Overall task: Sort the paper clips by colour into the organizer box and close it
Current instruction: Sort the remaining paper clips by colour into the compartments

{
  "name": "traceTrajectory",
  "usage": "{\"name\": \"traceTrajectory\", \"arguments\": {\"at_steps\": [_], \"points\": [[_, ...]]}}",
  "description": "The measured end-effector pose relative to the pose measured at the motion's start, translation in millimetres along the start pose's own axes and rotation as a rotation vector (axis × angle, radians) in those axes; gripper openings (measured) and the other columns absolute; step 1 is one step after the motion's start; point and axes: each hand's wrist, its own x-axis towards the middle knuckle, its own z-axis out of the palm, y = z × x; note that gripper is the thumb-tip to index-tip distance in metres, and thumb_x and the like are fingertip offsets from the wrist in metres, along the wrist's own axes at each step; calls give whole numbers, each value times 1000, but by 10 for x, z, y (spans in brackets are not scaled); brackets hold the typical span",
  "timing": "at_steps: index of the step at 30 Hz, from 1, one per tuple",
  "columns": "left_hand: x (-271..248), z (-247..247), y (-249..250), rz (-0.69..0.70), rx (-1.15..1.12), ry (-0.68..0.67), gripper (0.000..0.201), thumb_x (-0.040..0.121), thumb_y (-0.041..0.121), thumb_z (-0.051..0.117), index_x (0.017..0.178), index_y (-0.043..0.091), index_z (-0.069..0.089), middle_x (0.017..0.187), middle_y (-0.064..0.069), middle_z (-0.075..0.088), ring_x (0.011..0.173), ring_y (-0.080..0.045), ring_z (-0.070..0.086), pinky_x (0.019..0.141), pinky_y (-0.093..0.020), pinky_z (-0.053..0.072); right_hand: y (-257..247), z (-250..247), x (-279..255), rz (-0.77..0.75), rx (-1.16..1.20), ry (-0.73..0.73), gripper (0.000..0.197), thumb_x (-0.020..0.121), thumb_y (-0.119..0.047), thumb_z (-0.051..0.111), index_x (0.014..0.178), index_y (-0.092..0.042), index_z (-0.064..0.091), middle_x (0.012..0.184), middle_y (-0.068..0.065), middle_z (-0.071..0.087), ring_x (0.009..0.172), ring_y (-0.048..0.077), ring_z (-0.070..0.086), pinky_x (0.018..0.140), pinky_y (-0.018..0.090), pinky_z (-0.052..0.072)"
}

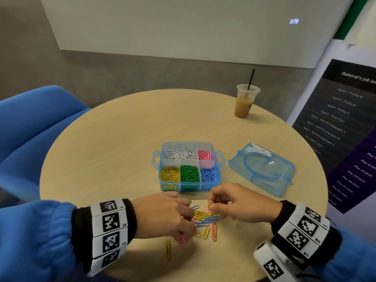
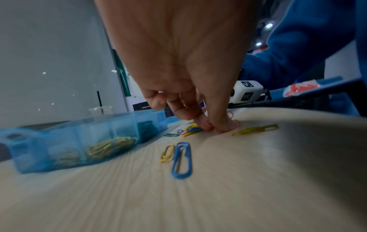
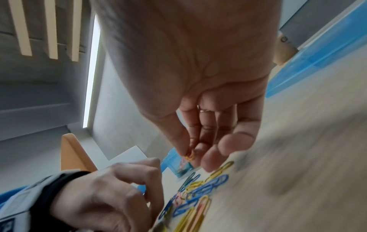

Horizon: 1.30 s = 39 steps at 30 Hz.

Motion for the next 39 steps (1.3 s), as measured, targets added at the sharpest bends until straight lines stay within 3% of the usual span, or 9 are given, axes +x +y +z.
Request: {"name": "traceTrajectory", "arguments": {"at_steps": [5, 7, 11, 15, 18, 23, 28, 32, 39], "points": [[-11, 50, -9, -34, -70, 15, 20, 94, 52, 44, 92, 35, 53, 94, 15, 55, 88, -8, 44, 64, -25, 42, 45, 2, -23, 20, 119, 13, 10, 95, -19, 59, 85, -22, 61, 81, -4, 66, 68, 6, 64, 54, 20, 47], [1, 52, 12, -89, -121, 61, 18, 97, 47, 45, 93, 31, 53, 96, 14, 57, 89, -7, 45, 69, -22, 35, 50, 15, -41, -2, 166, 39, 10, 94, -19, 61, 85, -22, 62, 80, -6, 66, 69, 7, 64, 55, 22, 47], [52, -61, -17, -417, -651, 213, 5, 95, 29, 60, 92, 28, 56, 90, 14, 59, 79, -2, 48, 67, -13, 36, 34, 69, -53, -52, 254, 110, 7, 94, -18, 62, 87, -19, 64, 79, -5, 67, 71, 13, 65, 56, 26, 49], [149, -121, -41, -615, -885, 366, 12, 89, 30, 68, 98, 23, 70, 76, 9, 64, 67, 0, 51, 59, -11, 37, -39, 108, -60, -119, 267, 225, 7, 93, -17, 62, 86, -16, 64, 78, -1, 69, 70, 12, 66, 57, 19, 48], [232, -126, -44, -640, -913, 380, 16, 88, 36, 68, 93, 22, 73, 78, -2, 69, 63, -3, 48, 59, -18, 38, -87, 132, -70, -150, 276, 313, 7, 92, -15, 64, 85, -15, 66, 79, 2, 71, 69, 13, 68, 58, 16, 47], [286, -209, -70, -634, -836, 372, 10, 88, 33, 69, 88, 23, 69, 75, 10, 61, 66, -5, 49, 58, -12, 37, -64, 101, -123, -144, 366, 383, 8, 92, -14, 64, 84, -16, 66, 77, 2, 70, 69, 19, 69, 59, 28, 53], [367, -288, -163, -599, -800, 351, 11, 87, 31, 70, 78, 32, 64, 75, 13, 60, 66, -2, 50, 58, -10, 36, -43, 19, -172, -149, 391, 364, 8, 91, -10, 64, 83, -12, 66, 77, 5, 70, 69, 21, 69, 60, 28, 53], [454, -264, -178, -567, -695, 394, 9, 87, 27, 70, 86, 19, 71, 81, 9, 61, 69, -4, 52, 61, -9, 35, 4, -24, -170, -143, 394, 378, 7, 90, -8, 66, 84, -10, 68, 75, 6, 71, 67, 20, 70, 62, 25, 52], [529, -344, -306, -539, -653, 381, 8, 90, 23, 67, 83, 19, 67, 80, 9, 61, 66, -3, 53, 61, -9, 37, 73, -89, -172, -115, 361, 474, 8, 89, -7, 66, 82, -8, 69, 72, 7, 71, 63, 21, 70, 61, 26, 54]]}}
